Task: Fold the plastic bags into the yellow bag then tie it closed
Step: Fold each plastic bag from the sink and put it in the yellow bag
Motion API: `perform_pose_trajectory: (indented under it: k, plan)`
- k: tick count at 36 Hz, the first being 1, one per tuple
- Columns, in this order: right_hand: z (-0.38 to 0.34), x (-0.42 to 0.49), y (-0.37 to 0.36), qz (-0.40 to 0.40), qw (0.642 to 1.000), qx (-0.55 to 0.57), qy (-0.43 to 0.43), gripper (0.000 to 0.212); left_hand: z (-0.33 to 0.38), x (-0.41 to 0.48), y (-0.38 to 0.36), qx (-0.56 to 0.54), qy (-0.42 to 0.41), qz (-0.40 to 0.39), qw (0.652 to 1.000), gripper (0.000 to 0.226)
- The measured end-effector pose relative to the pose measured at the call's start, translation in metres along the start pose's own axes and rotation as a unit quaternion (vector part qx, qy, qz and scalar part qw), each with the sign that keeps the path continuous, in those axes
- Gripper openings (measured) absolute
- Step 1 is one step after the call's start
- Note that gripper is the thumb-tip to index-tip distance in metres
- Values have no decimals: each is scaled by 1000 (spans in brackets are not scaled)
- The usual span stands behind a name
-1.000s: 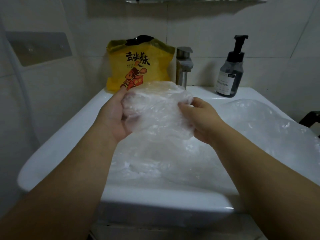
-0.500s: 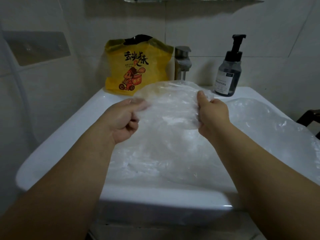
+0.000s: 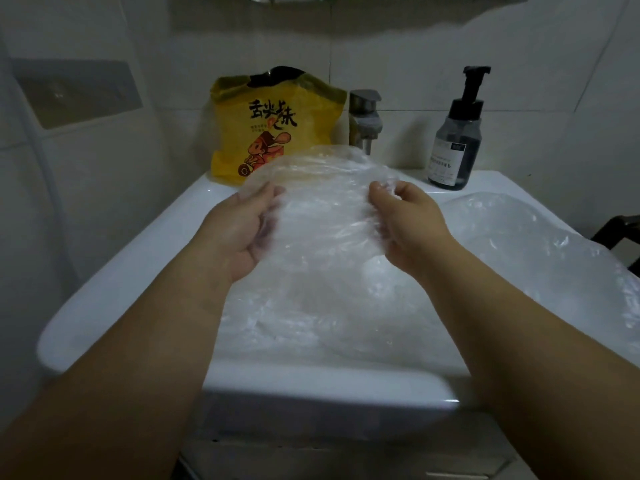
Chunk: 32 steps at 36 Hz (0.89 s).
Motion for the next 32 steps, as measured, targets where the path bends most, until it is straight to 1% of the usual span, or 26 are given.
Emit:
perform_pose_trajectory:
  k: [3, 5, 7, 9, 10, 11, 12, 13, 16, 18, 20, 21, 23, 25, 27, 29, 32]
  plan:
    - [0, -2, -2, -30, 999, 34, -16, 10, 1, -1, -2, 51, -39, -27, 998, 12]
    - [1, -2, -3, -38, 998, 42, -18, 9, 3, -7, -6, 47, -34, -47, 997, 13]
    - [0, -2, -1, -25, 999, 33, -4, 10, 5, -12, -11, 0, -13, -76, 997, 23]
    - [-2, -2, 1, -5, 1000, 25, 8, 8, 6, -12, -12, -29, -7, -97, 995, 40]
    - [-3, -1, 2, 0, 1000, 27, 5, 7, 5, -9, -9, -29, -7, -90, 996, 44]
    - [-3, -1, 2, -2, 999, 36, -2, 7, 4, -6, -4, -23, -9, -70, 997, 42]
    - [-2, -1, 1, -11, 999, 47, -13, 8, 3, -5, 1, -23, -7, -44, 999, 35]
    - [-1, 0, 0, -29, 998, 57, -24, 12, 2, -3, 3, -30, -6, -27, 999, 29]
    - [4, 0, -6, -76, 993, 65, -69, 24, 2, -3, 3, -87, -10, -16, 996, 31]
    - [9, 1, -5, -64, 991, 61, -95, 29, 1, -2, 5, -136, -8, -13, 991, 23]
    - [10, 0, -2, -30, 993, 55, -101, 35, 1, 1, 12, -174, -3, 14, 985, 34]
    - [10, 0, 0, -21, 993, 58, -100, 39, 2, 2, 14, -195, -5, 29, 980, 31]
    - [6, 0, 2, -13, 993, 84, -88, 48, 4, 5, 17, -226, -27, 47, 973, 18]
    - [2, 2, 4, -21, 989, 128, -71, 53, 8, 6, 20, -229, -62, 65, 969, 22]
    - [-3, 0, 2, -55, 986, 150, -50, 56, 10, 6, 22, -198, -88, 66, 974, 25]
    - [-8, -6, -3, -82, 989, 121, -29, 57, 12, 3, 19, -171, -92, 53, 979, 22]
    - [-12, -9, -7, -108, 993, 52, -16, 44, 11, 4, 15, -167, -76, 27, 983, 12]
Point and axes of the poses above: each hand's wrist, its own x-axis towards the middle knuckle, its own y-axis out of the back of the hand, z = x × y, the point moved 6 cm from there along x, towards the middle knuckle, and after that the axes turned 13 degrees about -y, right-handed, at the moved point
